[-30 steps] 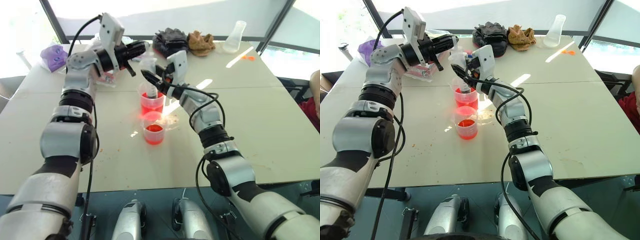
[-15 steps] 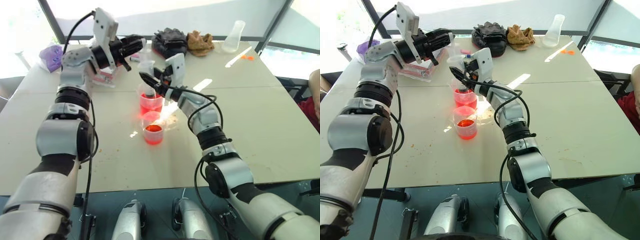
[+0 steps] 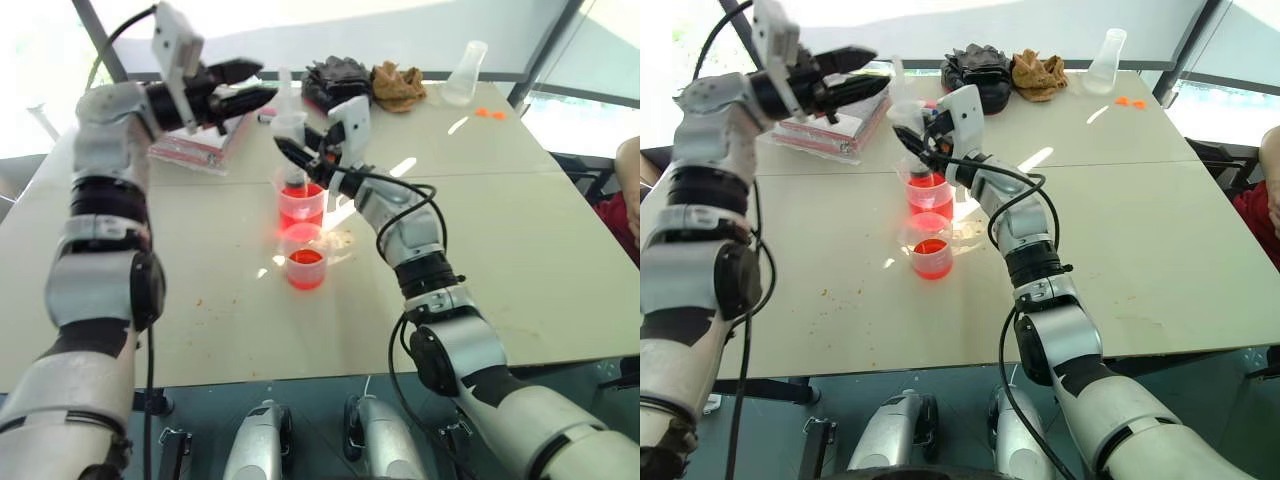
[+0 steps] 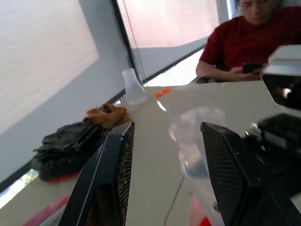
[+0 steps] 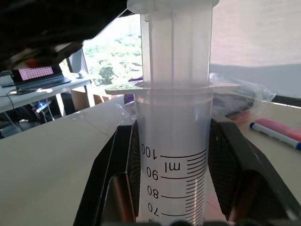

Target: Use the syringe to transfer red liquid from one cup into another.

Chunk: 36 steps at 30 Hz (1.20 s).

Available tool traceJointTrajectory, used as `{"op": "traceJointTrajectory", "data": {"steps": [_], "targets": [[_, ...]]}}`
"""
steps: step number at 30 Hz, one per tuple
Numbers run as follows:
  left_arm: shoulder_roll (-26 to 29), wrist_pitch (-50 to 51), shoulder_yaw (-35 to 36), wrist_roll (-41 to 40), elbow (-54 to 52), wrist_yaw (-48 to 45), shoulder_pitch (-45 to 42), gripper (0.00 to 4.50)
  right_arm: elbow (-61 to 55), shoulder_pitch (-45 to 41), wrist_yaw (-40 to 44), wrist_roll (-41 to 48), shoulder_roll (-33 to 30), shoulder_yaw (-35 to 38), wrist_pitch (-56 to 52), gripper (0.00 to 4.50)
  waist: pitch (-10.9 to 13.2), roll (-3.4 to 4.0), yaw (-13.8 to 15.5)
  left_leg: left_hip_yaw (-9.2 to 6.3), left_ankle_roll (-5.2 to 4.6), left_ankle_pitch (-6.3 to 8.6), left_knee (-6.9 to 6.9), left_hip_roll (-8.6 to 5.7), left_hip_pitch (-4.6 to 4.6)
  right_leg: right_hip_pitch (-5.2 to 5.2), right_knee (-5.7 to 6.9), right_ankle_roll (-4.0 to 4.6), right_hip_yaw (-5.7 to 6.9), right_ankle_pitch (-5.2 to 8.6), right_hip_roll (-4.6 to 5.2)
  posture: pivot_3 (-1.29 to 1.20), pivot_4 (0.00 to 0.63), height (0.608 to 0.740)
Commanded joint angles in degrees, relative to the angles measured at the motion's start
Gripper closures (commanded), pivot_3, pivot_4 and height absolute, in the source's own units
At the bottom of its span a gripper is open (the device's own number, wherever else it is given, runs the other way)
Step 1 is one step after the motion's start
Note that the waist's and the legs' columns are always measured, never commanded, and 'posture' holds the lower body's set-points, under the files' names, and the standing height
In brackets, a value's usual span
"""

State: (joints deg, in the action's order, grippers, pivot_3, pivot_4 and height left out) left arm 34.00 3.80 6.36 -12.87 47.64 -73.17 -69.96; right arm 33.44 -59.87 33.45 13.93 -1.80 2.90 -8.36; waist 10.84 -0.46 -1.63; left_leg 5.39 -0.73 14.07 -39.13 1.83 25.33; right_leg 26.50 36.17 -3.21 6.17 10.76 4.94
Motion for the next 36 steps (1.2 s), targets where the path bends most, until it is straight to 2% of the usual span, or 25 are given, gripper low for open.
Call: {"op": "traceJointTrajectory", "data": {"steps": [1,8,14,18,23,28,36], "targets": [[3.56,7.41,-0.34,-2.32,-10.51,-3.06,5.96,2.10,-5.23,-3.19,-0.85,2.06,-1.04,1.75,0.28,3.09,0.00,0.00,-0.33,-0.03,0.01,-0.01,0.00,0.01,0.00,0.00,0.01,0.00,0.00,0.00,0.00,0.00,0.150,0.740],[6.98,13.53,5.56,-5.94,-19.32,4.87,13.35,2.10,-9.64,-1.64,-1.10,3.05,-0.55,1.12,-2.01,3.09,0.00,-0.01,-0.38,-0.33,-0.15,0.09,-0.01,0.01,0.03,-0.02,0.01,0.00,0.00,0.00,0.00,0.00,0.150,0.740],[6.50,18.31,10.46,-11.06,-26.93,12.05,16.58,2.10,-13.81,-2.34,-2.35,5.54,-0.29,1.74,-5.45,3.09,0.00,-0.01,-0.29,-0.35,-0.14,0.08,-0.02,0.00,0.01,-0.04,0.01,0.00,0.00,0.00,0.02,0.00,0.150,0.740],[6.87,21.52,11.54,-13.96,-33.64,14.68,19.45,2.10,-26.06,0.12,-4.18,9.08,-1.20,1.33,-13.13,3.09,-0.01,-0.02,-0.21,-0.35,0.02,-0.01,-0.02,0.00,0.03,-0.04,0.00,0.00,0.00,0.00,0.03,0.00,0.150,0.740],[7.06,25.34,11.83,-16.86,-40.10,17.33,21.84,2.10,-43.62,7.88,-7.40,14.69,-3.39,0.56,-25.59,3.09,-0.02,-0.04,0.58,-0.36,-0.05,0.03,-0.02,-0.01,0.00,-0.07,0.00,0.00,0.00,0.00,0.03,0.00,0.150,0.740],[6.73,28.44,11.01,-19.88,-42.40,18.03,20.31,2.10,-54.88,15.22,-12.00,19.89,-3.83,0.38,-35.02,3.09,-0.02,-0.04,0.86,-0.36,-0.18,0.10,-0.06,-0.02,-0.04,-0.09,-0.04,0.01,0.00,0.00,0.04,0.00,0.150,0.740],[6.19,29.88,6.16,-22.38,-40.76,13.50,12.55,2.10,-56.39,22.32,-14.67,16.40,-3.15,-4.77,-32.82,3.09,-0.03,-0.05,0.83,-0.37,-0.16,0.09,-0.06,-0.04,-0.08,-0.09,-0.03,0.01,0.00,0.00,0.01,0.00,0.150,0.740]]}}
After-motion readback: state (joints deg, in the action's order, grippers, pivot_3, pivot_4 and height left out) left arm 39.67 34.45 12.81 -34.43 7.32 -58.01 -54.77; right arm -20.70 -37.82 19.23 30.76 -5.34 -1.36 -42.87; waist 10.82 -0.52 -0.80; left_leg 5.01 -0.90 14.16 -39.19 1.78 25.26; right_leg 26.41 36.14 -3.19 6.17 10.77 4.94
